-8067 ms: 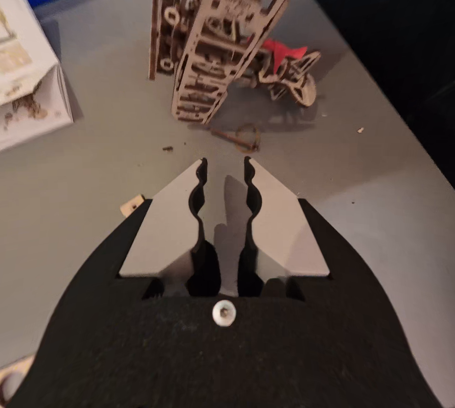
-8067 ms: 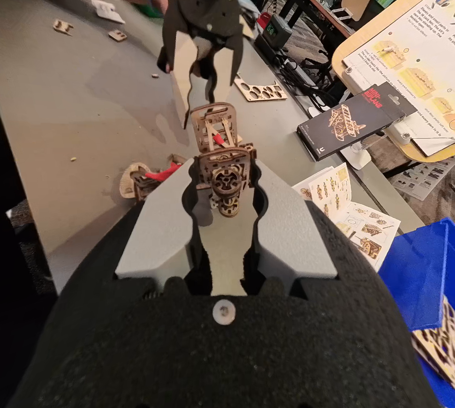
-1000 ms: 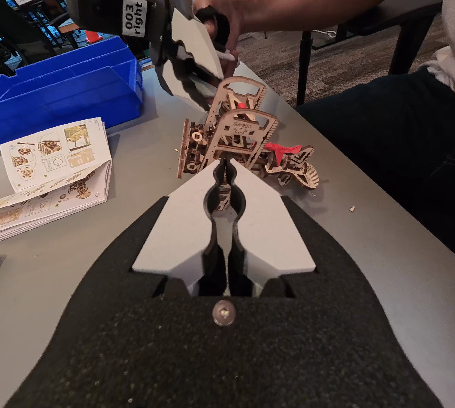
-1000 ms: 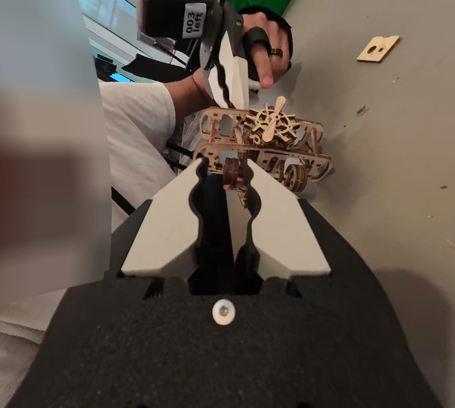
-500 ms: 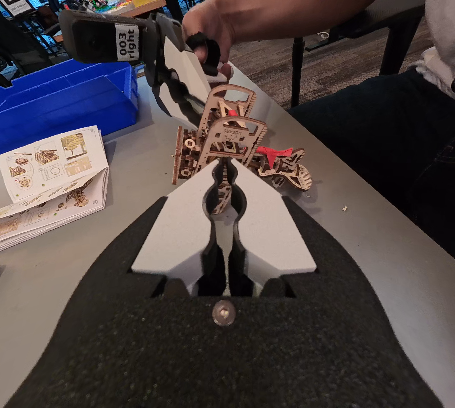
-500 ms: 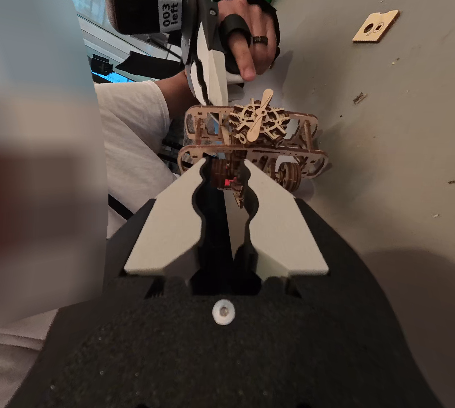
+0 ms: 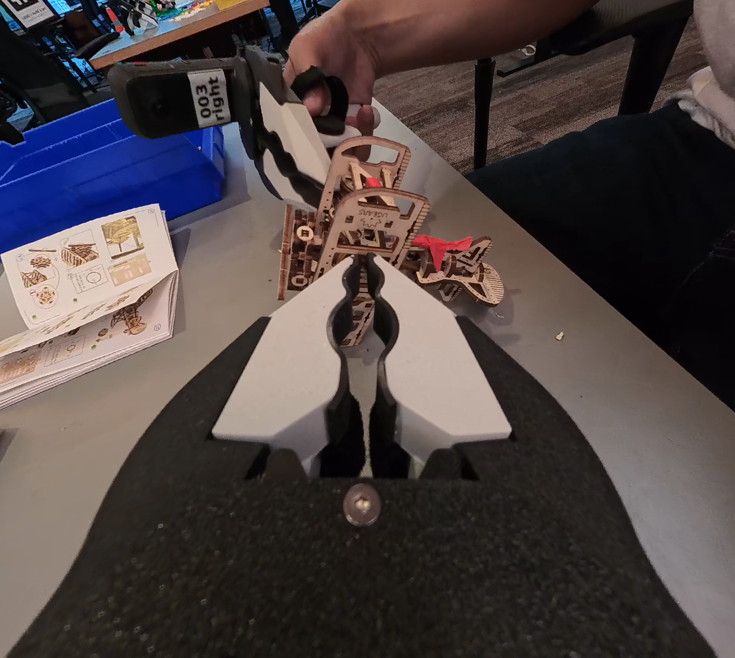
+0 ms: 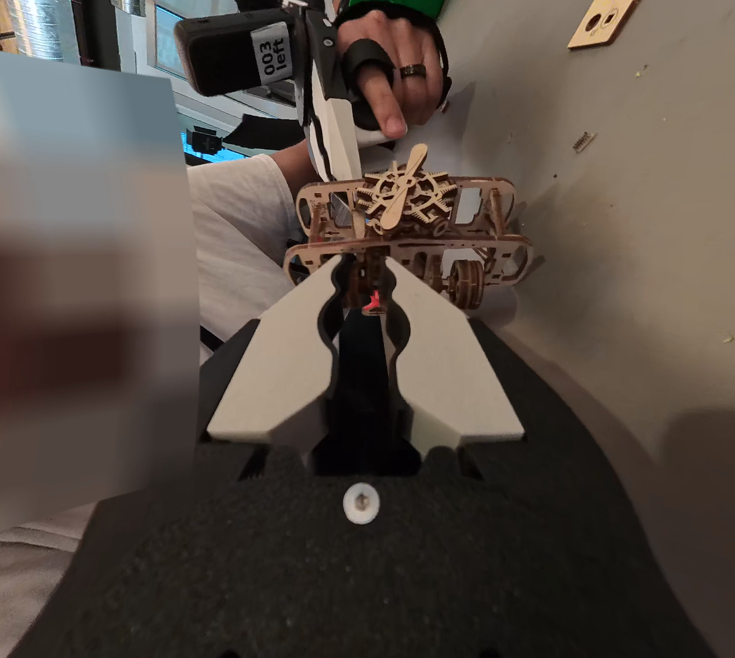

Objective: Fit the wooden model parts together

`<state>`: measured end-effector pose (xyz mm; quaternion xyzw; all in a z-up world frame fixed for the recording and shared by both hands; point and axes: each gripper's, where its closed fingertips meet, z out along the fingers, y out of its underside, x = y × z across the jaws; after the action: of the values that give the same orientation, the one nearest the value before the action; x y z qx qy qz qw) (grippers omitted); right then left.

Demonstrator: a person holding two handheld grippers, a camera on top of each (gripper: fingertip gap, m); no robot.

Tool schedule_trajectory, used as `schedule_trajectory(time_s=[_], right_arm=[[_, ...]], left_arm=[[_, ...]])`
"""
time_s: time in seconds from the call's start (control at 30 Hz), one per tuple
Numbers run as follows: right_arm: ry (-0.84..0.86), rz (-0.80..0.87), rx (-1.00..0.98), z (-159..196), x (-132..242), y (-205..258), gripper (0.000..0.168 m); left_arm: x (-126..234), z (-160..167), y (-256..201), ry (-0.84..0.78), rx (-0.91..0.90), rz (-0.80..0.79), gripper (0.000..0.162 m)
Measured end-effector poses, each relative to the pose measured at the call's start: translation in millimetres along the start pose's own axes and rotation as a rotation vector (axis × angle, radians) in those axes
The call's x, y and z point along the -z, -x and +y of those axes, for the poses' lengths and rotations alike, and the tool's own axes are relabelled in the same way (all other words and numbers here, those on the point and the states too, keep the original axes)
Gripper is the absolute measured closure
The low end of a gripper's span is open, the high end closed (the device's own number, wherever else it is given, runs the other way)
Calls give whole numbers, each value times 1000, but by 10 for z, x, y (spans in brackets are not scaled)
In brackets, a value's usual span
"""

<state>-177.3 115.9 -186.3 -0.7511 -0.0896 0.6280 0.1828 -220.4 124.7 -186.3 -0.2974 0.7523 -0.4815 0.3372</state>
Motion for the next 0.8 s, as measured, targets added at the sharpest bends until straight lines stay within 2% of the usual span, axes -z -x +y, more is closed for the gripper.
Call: schedule_trajectory(time_s=[0.23, 0.8], right_arm=[[4, -4, 5, 16, -8, 7, 163], [-21, 49, 64, 13, 82, 5, 165]], left_arm=[[3, -8, 0, 1, -5, -3, 162], [-14, 69, 78, 38, 30, -32, 162]])
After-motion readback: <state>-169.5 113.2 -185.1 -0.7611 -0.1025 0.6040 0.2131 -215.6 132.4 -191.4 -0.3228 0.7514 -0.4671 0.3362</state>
